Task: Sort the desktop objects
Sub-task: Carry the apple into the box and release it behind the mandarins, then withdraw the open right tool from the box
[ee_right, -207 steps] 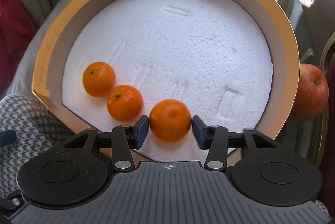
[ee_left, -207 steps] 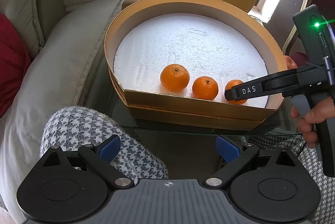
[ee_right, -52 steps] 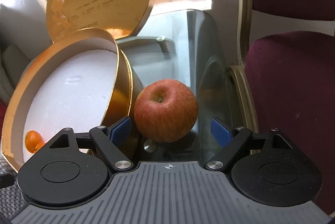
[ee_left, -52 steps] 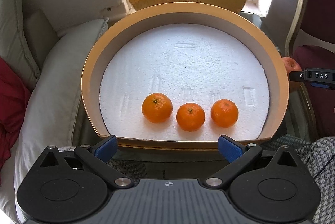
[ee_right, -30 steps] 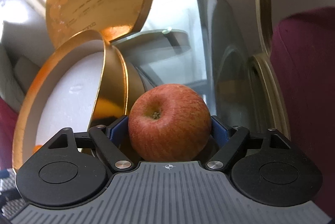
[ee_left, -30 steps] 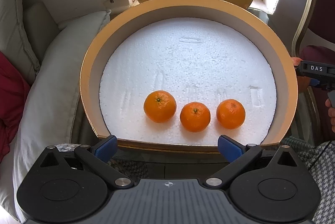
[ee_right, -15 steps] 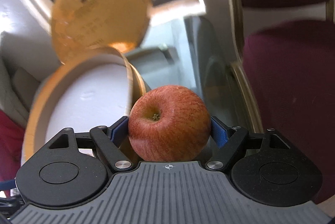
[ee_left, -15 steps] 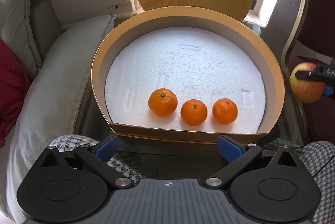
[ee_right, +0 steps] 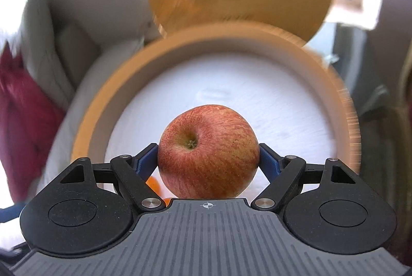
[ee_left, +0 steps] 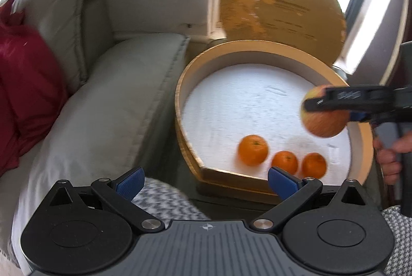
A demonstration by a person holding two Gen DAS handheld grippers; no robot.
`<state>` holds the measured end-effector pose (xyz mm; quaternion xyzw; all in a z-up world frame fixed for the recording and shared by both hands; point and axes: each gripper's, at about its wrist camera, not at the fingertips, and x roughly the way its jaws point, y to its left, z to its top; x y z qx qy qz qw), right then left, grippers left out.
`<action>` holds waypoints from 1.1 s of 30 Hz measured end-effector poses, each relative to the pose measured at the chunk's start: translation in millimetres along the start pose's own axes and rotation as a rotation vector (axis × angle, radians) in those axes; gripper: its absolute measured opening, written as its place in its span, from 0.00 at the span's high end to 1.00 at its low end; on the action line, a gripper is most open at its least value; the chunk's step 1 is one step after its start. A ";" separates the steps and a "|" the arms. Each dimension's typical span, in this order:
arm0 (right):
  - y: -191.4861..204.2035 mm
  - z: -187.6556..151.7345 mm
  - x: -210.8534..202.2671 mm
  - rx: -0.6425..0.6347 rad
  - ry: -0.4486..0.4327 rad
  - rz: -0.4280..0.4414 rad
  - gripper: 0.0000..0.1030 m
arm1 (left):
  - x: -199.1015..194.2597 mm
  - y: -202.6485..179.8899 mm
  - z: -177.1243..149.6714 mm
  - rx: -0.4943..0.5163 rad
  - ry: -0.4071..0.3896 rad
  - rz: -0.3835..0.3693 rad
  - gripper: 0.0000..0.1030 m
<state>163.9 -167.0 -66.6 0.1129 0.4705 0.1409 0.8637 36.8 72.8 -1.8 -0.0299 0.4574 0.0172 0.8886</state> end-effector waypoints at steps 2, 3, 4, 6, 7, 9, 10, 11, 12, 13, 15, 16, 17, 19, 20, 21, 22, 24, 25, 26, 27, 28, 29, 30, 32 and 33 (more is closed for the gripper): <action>10.7 0.1 17.5 -0.014 0.028 -0.004 0.20 | 2.6 7.8 -0.5 -0.020 0.009 0.003 0.01; 15.6 -0.3 24.7 -0.022 0.039 -0.006 0.20 | 3.9 11.1 -0.7 -0.028 0.013 0.004 0.01; 19.1 -0.8 29.9 -0.028 0.048 -0.008 0.20 | 5.2 13.3 -0.8 -0.031 0.016 0.004 0.01; 24.1 -2.2 38.2 -0.035 0.068 -0.014 0.20 | 7.4 16.6 -0.9 -0.036 0.021 0.001 0.01; 24.3 -3.9 40.6 -0.034 0.078 -0.022 0.20 | 8.0 17.7 -0.8 -0.039 0.023 -0.001 0.01; 22.7 -9.8 41.8 -0.021 0.097 -0.044 0.20 | 8.7 18.8 -0.8 -0.042 0.024 -0.006 0.01; 19.5 -11.6 42.5 -0.006 0.097 -0.043 0.20 | 9.4 18.8 -0.9 -0.042 0.024 -0.008 0.01; 16.2 -13.2 43.0 0.009 0.097 -0.040 0.19 | 9.8 18.7 -1.2 -0.041 0.026 -0.009 0.01; 12.5 -13.4 42.7 0.025 0.098 -0.028 0.19 | 9.7 18.2 -1.8 -0.040 0.028 -0.009 0.01; 9.0 -13.4 42.5 0.041 0.100 -0.017 0.17 | 9.5 17.6 -2.4 -0.038 0.030 -0.009 0.01; 4.2 -11.2 42.1 0.065 0.111 0.003 0.16 | 8.2 15.3 -3.5 -0.032 0.030 -0.010 0.01; 4.2 -9.3 40.2 0.074 0.100 -0.001 0.16 | 7.0 14.1 -4.0 -0.029 0.028 -0.010 0.01; 4.3 -7.5 38.3 0.084 0.088 -0.005 0.16 | 5.0 12.9 -4.7 -0.024 0.025 -0.009 0.01; 4.7 -4.2 28.0 0.096 0.052 -0.012 0.14 | 1.1 10.6 -5.7 -0.016 0.020 -0.007 0.01; 5.1 -2.8 20.6 0.100 0.030 -0.015 0.14 | -0.9 9.6 -6.4 -0.012 0.019 -0.005 0.01; 5.6 -1.5 12.9 0.103 0.010 -0.016 0.14 | -2.9 8.2 -6.8 -0.007 0.016 -0.002 0.01; 6.7 -1.0 3.5 0.097 -0.006 -0.010 0.14 | -5.4 6.3 -7.7 -0.001 0.013 0.001 0.01; 9.3 -3.4 -18.8 0.080 -0.034 0.008 0.14 | -9.7 2.7 -9.1 0.010 0.009 0.004 0.01; 10.7 -5.5 -30.4 0.072 -0.046 0.016 0.13 | -12.1 0.3 -10.1 0.017 0.007 0.005 0.01; 12.4 -9.2 -42.4 0.061 -0.059 0.023 0.13 | -14.4 -2.0 -11.1 0.024 0.005 0.006 0.01; 13.7 -13.4 -52.9 0.053 -0.069 0.027 0.13 | -16.7 -4.3 -12.1 0.031 0.005 0.006 0.01; 14.8 -18.7 -64.3 0.047 -0.077 0.029 0.13 | -19.4 -7.2 -13.6 0.040 0.003 0.006 0.01; 15.9 -24.6 -75.3 0.043 -0.084 0.026 0.12 | -21.9 -10.1 -15.0 0.048 0.002 0.004 0.01; 17.1 -30.3 -83.9 0.043 -0.087 0.019 0.12 | -24.5 -13.3 -16.3 0.056 0.000 0.002 0.01; 16.0 -44.6 -99.8 0.052 -0.083 -0.010 0.12 | -29.7 -19.7 -18.8 0.070 -0.005 -0.003 0.01; 14.4 -52.1 -106.6 0.068 -0.077 -0.022 0.12 | -32.4 -23.5 -20.1 0.079 -0.007 -0.005 0.01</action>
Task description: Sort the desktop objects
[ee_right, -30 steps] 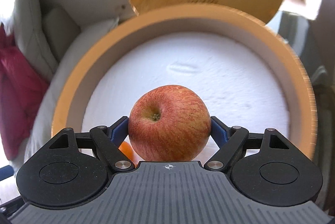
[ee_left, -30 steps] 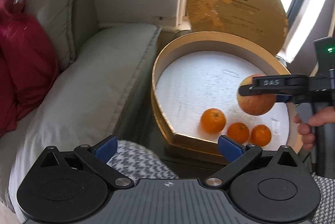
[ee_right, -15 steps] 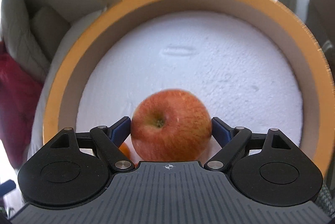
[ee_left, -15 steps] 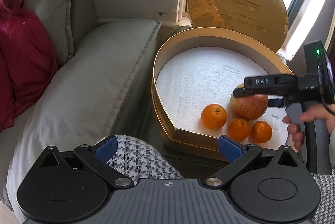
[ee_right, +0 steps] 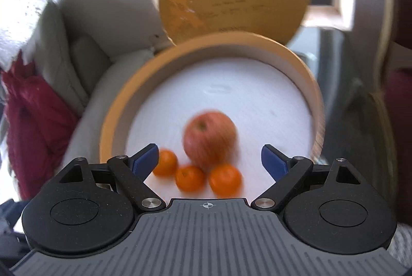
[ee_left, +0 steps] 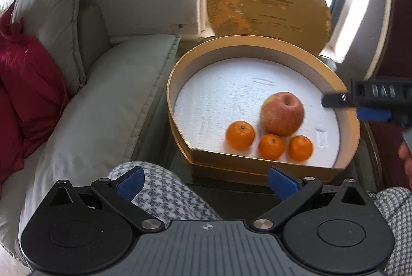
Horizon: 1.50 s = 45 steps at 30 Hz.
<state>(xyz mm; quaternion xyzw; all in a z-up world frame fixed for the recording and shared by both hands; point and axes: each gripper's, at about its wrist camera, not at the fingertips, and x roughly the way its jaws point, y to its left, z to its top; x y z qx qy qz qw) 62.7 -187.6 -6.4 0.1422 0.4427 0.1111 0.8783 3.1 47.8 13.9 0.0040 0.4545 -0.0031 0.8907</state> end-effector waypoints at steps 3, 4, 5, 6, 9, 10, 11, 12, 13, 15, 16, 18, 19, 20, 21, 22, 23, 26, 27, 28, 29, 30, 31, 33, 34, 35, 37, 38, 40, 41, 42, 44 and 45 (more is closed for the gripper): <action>-6.1 -20.2 -21.5 0.044 0.004 -0.011 0.12 | -9.3 -13.4 -3.2 0.035 -0.011 -0.012 0.01; -8.0 -26.7 -28.5 0.057 -0.001 -0.003 0.12 | -12.4 -17.6 -4.4 0.047 -0.015 -0.015 0.01; -9.9 -32.7 -36.3 0.067 -0.007 0.001 0.12 | -15.8 -21.7 -5.9 0.061 -0.019 -0.017 0.01; -11.4 -36.9 -44.4 0.073 -0.016 0.004 0.12 | -18.8 -24.8 -7.1 0.072 -0.023 -0.016 0.01; -15.6 -46.4 -63.1 0.088 -0.049 0.012 0.12 | -27.0 -31.3 -10.3 0.092 -0.034 -0.011 0.01; -16.2 -48.3 -68.4 0.088 -0.061 0.009 0.12 | -29.5 -32.4 -11.1 0.096 -0.038 -0.009 0.01; -16.9 -50.1 -73.7 0.087 -0.073 0.006 0.12 | -31.9 -33.6 -11.9 0.099 -0.042 -0.008 0.01; -17.6 -51.9 -78.9 0.088 -0.084 0.004 0.12 | -34.3 -34.7 -12.4 0.103 -0.046 -0.007 0.01; -18.6 -53.5 -83.8 0.091 -0.094 0.005 0.12 | -36.9 -36.0 -13.1 0.107 -0.051 -0.006 0.01; -20.8 -56.6 -93.7 0.096 -0.113 0.006 0.12 | -41.5 -38.5 -14.4 0.115 -0.060 -0.004 0.01; -21.8 -58.4 -98.5 0.099 -0.122 0.006 0.12 | -43.1 -39.6 -14.9 0.118 -0.063 -0.003 0.01; -23.5 -62.0 -105.3 0.104 -0.131 0.003 0.12 | -46.2 -41.9 -16.2 0.123 -0.070 -0.001 0.01; -23.5 -63.7 -107.4 0.107 -0.132 0.002 0.12 | -47.2 -42.5 -16.6 0.125 -0.072 -0.001 0.01; -24.4 -65.5 -109.5 0.110 -0.135 0.004 0.12 | -48.3 -43.1 -17.0 0.126 -0.074 -0.001 0.01; -25.3 -66.7 -111.0 0.112 -0.136 0.007 0.12 | -49.4 -43.9 -17.5 0.128 -0.076 -0.001 0.01; -25.9 -67.9 -112.4 0.114 -0.138 0.009 0.12 | -50.4 -44.7 -18.0 0.129 -0.077 -0.002 0.01; -25.8 -69.2 -113.8 0.116 -0.140 0.007 0.12 | -51.3 -45.3 -18.6 0.131 -0.078 -0.002 0.01; -26.8 -71.7 -117.8 0.121 -0.148 0.002 0.12 | -53.6 -46.6 -20.1 0.136 -0.080 -0.005 0.01; -26.9 -72.1 -119.3 0.123 -0.152 -0.001 0.12 | -54.0 -46.8 -20.4 0.136 -0.080 -0.006 0.01; -26.8 -72.7 -120.9 0.123 -0.156 -0.003 0.12 | -54.3 -47.0 -20.8 0.137 -0.079 -0.007 0.01; -26.5 -73.2 -122.5 0.122 -0.159 -0.006 0.12 | -54.5 -47.1 -21.2 0.137 -0.079 -0.007 0.01; -26.0 -73.6 -123.9 0.120 -0.162 -0.009 0.12 | -54.7 -47.3 -21.4 0.137 -0.078 -0.008 0.01; -25.4 -74.1 -125.2 0.118 -0.165 -0.011 0.11 | -54.8 -47.4 -21.7 0.137 -0.077 -0.009 0.01; -23.5 -74.7 -126.3 0.112 -0.164 -0.013 0.11 | -54.5 -47.7 -22.3 0.136 -0.074 -0.013 0.01; -22.7 -75.1 -126.4 0.110 -0.162 -0.013 0.11 | -54.1 -47.8 -22.6 0.136 -0.071 -0.015 0.01; -21.9 -75.5 -126.4 0.108 -0.160 -0.014 0.11 | -53.6 -47.7 -23.1 0.136 -0.068 -0.018 0.01; -20.0 -76.4 -125.1 0.103 -0.151 -0.018 0.11 | -52.8 -47.4 -24.3 0.134 -0.062 -0.023 0.01; -19.2 -77.0 -124.2 0.100 -0.145 -0.018 0.11 | -52.4 -47.2 -24.8 0.133 -0.059 -0.025 0.01; -17.6 -78.0 -122.7 0.095 -0.136 -0.019 0.11 | -51.5 -46.6 -25.7 0.131 -0.055 -0.029 0.01; -17.0 -78.7 -122.1 0.093 -0.132 -0.020 0.11 | -50.9 -46.2 -25.9 0.129 -0.053 -0.030 0.01; -16.6 -79.2 -121.7 0.092 -0.129 -0.021 0.11 | -50.2 -45.8 -26.1 0.128 -0.050 -0.032 0.01; -15.8 -79.4 -120.8 0.092 -0.124 -0.023 0.11 | -48.7 -45.1 -26.4 0.126 -0.046 -0.034 0.01; -15.5 -79.3 -120.3 0.092 -0.122 -0.024 0.11 | -48.0 -44.9 -26.9 0.126 -0.043 -0.036 0.01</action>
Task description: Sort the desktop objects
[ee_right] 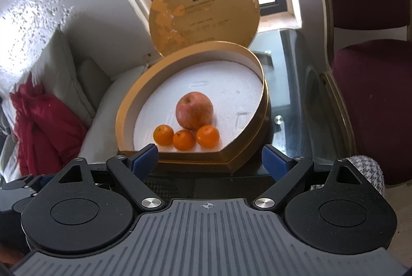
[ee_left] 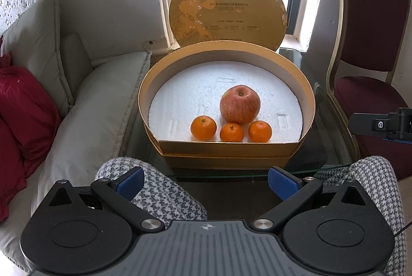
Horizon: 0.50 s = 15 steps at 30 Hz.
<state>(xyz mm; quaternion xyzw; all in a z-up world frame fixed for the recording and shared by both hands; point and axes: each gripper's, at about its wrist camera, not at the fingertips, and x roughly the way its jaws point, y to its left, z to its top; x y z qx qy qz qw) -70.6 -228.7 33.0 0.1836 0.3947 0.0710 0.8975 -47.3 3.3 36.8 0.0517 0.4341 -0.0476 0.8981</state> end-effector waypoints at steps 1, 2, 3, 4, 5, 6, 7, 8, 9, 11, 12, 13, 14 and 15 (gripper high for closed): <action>0.3 0.1 0.5 0.000 0.002 -0.002 0.11 | 0.6 0.1 -0.4 0.000 0.002 -0.001 0.01; 0.6 -0.1 1.1 -0.001 0.004 -0.002 0.11 | 1.3 0.3 -0.7 -0.001 0.005 -0.003 0.01; 0.9 -0.2 1.6 -0.002 0.007 -0.003 0.11 | 2.1 0.5 -1.1 -0.001 0.008 -0.005 0.01; 1.2 -0.3 2.3 -0.002 0.010 -0.003 0.11 | 2.8 0.6 -1.3 -0.002 0.010 -0.007 0.01; 1.3 -0.4 3.1 -0.004 0.014 -0.003 0.11 | 3.5 0.9 -1.6 -0.002 0.013 -0.008 0.01; 1.7 -0.7 3.8 -0.004 0.016 -0.004 0.11 | 4.3 1.2 -1.6 -0.003 0.015 -0.009 0.01; 2.0 -0.9 4.5 -0.005 0.019 -0.004 0.11 | 4.9 1.5 -1.7 -0.004 0.018 -0.010 0.01; 2.2 -0.9 5.0 -0.006 0.021 -0.004 0.11 | 5.5 1.8 -1.7 -0.005 0.021 -0.009 0.01; 2.1 -1.1 5.5 -0.006 0.024 -0.004 0.11 | 6.2 2.0 -1.7 -0.006 0.023 -0.009 0.01; 2.2 -1.1 6.3 -0.008 0.028 -0.003 0.11 | 7.1 2.1 -1.8 -0.007 0.028 -0.010 0.01; 2.3 -1.1 6.7 -0.008 0.030 -0.004 0.11 | 7.6 1.9 -1.9 -0.007 0.031 -0.010 0.01; 2.2 -0.9 7.1 -0.008 0.032 -0.004 0.11 | 8.1 1.6 -1.8 -0.006 0.033 -0.010 0.01; 2.1 -0.6 7.6 -0.007 0.034 -0.004 0.11 | 8.6 1.3 -1.6 -0.004 0.035 -0.010 0.01; 1.8 -0.3 7.8 -0.007 0.035 -0.004 0.11 | 9.2 0.8 -1.4 -0.002 0.037 -0.010 0.01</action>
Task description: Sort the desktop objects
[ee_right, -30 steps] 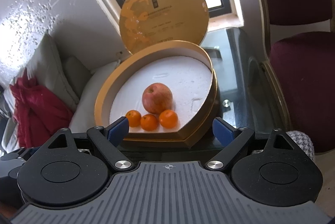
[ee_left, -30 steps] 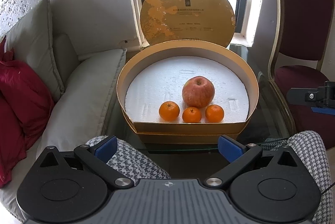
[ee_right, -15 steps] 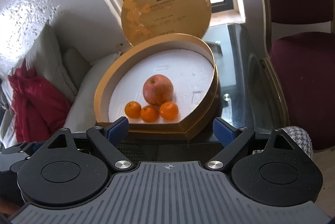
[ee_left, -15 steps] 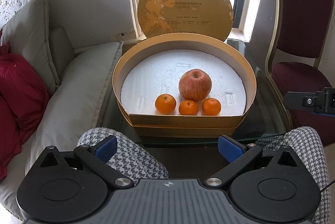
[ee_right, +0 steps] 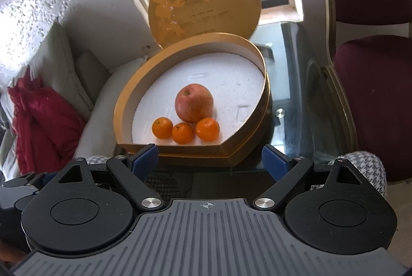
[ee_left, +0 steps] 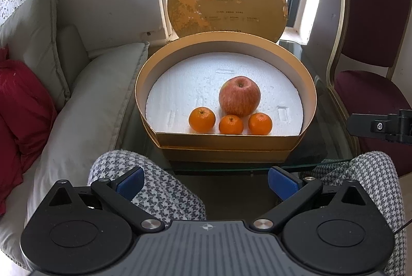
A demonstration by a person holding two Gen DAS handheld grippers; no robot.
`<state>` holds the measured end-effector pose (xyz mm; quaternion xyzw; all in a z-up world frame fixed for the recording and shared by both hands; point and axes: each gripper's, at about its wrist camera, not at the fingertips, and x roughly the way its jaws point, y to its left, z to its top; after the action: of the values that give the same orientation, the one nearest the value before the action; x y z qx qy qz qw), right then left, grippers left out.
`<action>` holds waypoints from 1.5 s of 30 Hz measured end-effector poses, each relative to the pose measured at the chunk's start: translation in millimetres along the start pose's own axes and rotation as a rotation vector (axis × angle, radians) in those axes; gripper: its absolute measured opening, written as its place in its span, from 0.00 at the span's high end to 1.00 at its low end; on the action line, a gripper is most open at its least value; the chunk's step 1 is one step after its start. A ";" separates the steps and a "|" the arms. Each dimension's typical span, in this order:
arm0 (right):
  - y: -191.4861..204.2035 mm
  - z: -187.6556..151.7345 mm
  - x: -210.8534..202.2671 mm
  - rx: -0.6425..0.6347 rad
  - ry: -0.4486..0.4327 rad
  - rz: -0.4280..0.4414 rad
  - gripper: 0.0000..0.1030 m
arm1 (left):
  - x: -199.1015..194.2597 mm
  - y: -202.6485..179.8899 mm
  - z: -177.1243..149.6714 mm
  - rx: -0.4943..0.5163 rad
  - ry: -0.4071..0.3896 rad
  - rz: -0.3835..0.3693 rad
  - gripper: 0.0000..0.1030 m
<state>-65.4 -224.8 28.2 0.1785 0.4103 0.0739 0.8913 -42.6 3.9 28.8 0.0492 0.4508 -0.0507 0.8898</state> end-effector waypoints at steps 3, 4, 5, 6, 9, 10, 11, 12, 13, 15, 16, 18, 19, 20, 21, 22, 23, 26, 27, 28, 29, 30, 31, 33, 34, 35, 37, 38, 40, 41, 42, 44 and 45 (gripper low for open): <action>-1.3 0.4 1.1 0.003 0.005 0.000 0.11 | 1.4 -1.0 0.9 0.005 0.006 0.000 0.01; -1.6 0.5 1.7 0.004 0.007 0.000 0.11 | 2.1 -1.3 1.1 0.006 0.008 0.000 0.01; -2.0 0.6 2.2 0.005 0.009 0.000 0.11 | 2.8 -1.6 1.3 0.007 0.011 0.000 0.01; -2.9 0.9 2.9 0.005 0.011 0.001 0.11 | 3.4 -1.9 1.5 0.008 0.014 0.001 0.01; -4.2 1.2 4.7 0.007 0.018 0.002 0.11 | 4.9 -2.9 2.3 0.013 0.020 0.003 0.01; -4.6 1.3 5.1 0.007 0.019 0.003 0.11 | 5.5 -3.3 2.6 0.015 0.022 0.004 0.01; -5.0 1.4 5.7 0.008 0.021 0.003 0.11 | 5.8 -3.7 2.9 0.016 0.023 0.004 0.01; -5.4 1.7 6.6 0.010 0.022 0.003 0.11 | 6.1 -4.0 3.1 0.017 0.023 0.002 0.01; -5.9 1.9 7.5 0.011 0.024 0.002 0.11 | 6.3 -4.3 3.4 0.018 0.024 0.001 0.01; -7.3 2.3 8.8 0.013 0.027 0.003 0.11 | 7.1 -5.3 4.0 0.020 0.026 0.001 0.01; -7.9 2.4 9.1 0.014 0.028 0.004 0.11 | 7.7 -5.9 4.3 0.020 0.029 0.003 0.01; -8.9 2.7 9.8 0.017 0.029 0.005 0.11 | 9.0 -6.1 4.7 0.020 0.035 0.007 0.01; -9.5 2.9 10.1 0.018 0.030 0.005 0.11 | 9.7 -6.2 5.0 0.020 0.038 0.009 0.01; -10.1 3.1 10.4 0.020 0.030 0.005 0.11 | 10.3 -6.4 5.2 0.020 0.041 0.011 0.01; -10.7 3.2 10.6 0.022 0.031 0.006 0.11 | 11.1 -6.8 5.4 0.021 0.044 0.013 0.01; -11.1 3.2 10.8 0.024 0.031 0.006 0.11 | 11.8 -7.2 5.6 0.022 0.046 0.015 0.01; -11.7 3.2 11.0 0.026 0.031 0.005 0.11 | 12.3 -7.4 5.9 0.023 0.048 0.017 0.01; -14.0 2.9 12.0 0.033 0.033 0.005 0.11 | 14.0 -8.3 6.3 0.028 0.055 0.021 0.01; -14.9 2.7 12.5 0.035 0.033 0.006 0.11 | 14.9 -8.8 6.3 0.029 0.058 0.022 0.01; -15.7 2.4 13.2 0.038 0.035 0.006 0.11 | 15.9 -9.3 6.4 0.031 0.062 0.025 0.01; -16.7 2.2 14.0 0.040 0.037 0.005 0.11 | 16.7 -9.6 6.5 0.032 0.065 0.026 0.01; -17.6 2.0 14.8 0.043 0.039 0.005 0.11 | 17.5 -9.9 6.6 0.033 0.068 0.027 0.01; -18.6 1.8 15.6 0.045 0.041 0.005 0.11 | 18.2 -10.2 6.6 0.034 0.070 0.028 0.01; -20.3 1.7 16.9 0.050 0.045 0.004 0.11 | 19.8 -11.1 6.8 0.036 0.075 0.030 0.01; -21.1 1.8 17.4 0.053 0.046 0.003 0.11 | 20.5 -11.8 6.8 0.038 0.078 0.030 0.01; -22.0 1.8 17.9 0.056 0.046 0.003 0.11 | 21.3 -12.2 6.8 0.040 0.080 0.031 0.01; -23.9 1.7 19.0 0.061 0.046 0.002 0.11 | 23.0 -13.0 6.9 0.042 0.085 0.033 0.01; -24.9 1.6 19.5 0.064 0.046 0.002 0.11 | 23.7 -13.3 7.0 0.043 0.088 0.035 0.01; -26.8 1.5 20.5 0.069 0.047 0.002 0.11 | 25.0 -13.8 7.5 0.045 0.093 0.037 0.01; -28.0 1.4 20.8 0.072 0.047 0.002 0.11 | 25.8 -14.2 7.7 0.046 0.096 0.038 0.01; -29.2 1.3 21.2 0.075 0.047 0.002 0.11 | 26.6 -14.6 8.0 0.047 0.098 0.039 0.01; -32.2 1.3 22.6 0.082 0.047 0.003 0.11 | 28.9 -15.4 8.9 0.049 0.105 0.043 0.01; -33.9 1.3 23.2 0.085 0.047 0.003 0.11 | 29.9 -15.9 9.3 0.050 0.107 0.045 0.01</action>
<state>-49.8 -250.0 -0.3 0.2153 0.4338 0.0621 0.8727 -19.7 -14.4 9.4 0.0842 0.4952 -0.0392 0.8638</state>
